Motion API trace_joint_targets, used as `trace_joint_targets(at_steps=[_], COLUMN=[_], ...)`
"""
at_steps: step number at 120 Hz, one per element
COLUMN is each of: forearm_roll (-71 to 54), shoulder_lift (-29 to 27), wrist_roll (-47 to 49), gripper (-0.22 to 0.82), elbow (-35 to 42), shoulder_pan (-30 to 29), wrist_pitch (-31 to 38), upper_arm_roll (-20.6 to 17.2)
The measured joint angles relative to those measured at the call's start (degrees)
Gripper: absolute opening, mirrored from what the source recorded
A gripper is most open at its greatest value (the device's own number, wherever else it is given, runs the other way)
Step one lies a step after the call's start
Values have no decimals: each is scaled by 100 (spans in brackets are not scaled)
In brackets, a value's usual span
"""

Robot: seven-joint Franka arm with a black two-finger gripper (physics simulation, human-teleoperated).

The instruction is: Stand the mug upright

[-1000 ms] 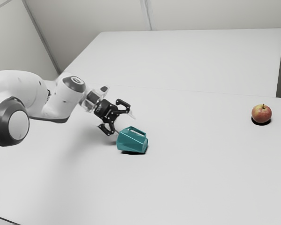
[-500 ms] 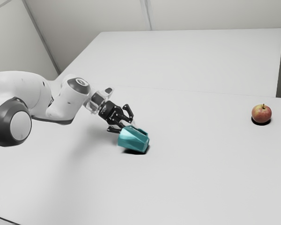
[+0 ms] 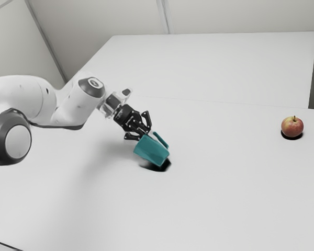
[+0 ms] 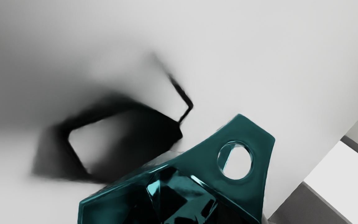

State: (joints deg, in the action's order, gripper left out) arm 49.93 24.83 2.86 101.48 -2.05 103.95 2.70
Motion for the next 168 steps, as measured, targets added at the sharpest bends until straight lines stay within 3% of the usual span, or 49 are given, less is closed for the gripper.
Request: trace_joint_targets(at_steps=[20,53,96,124,168], forearm_roll=[-1345,-3570,-4876,-5040,-5180], shoulder_lift=[-496,-1132,-2106,-2146,-1745], wrist_roll=[140,326,605,769,951], gripper=[-18,-18,-18,-18,-18], elbow=[-29,118,1572,1755,1755], shoulder_pan=[66,452,694,691,714], wrist_pitch=[219,596,1440,1773,2035], upper_arm_roll=[-339,-426,-428,-428,-428])
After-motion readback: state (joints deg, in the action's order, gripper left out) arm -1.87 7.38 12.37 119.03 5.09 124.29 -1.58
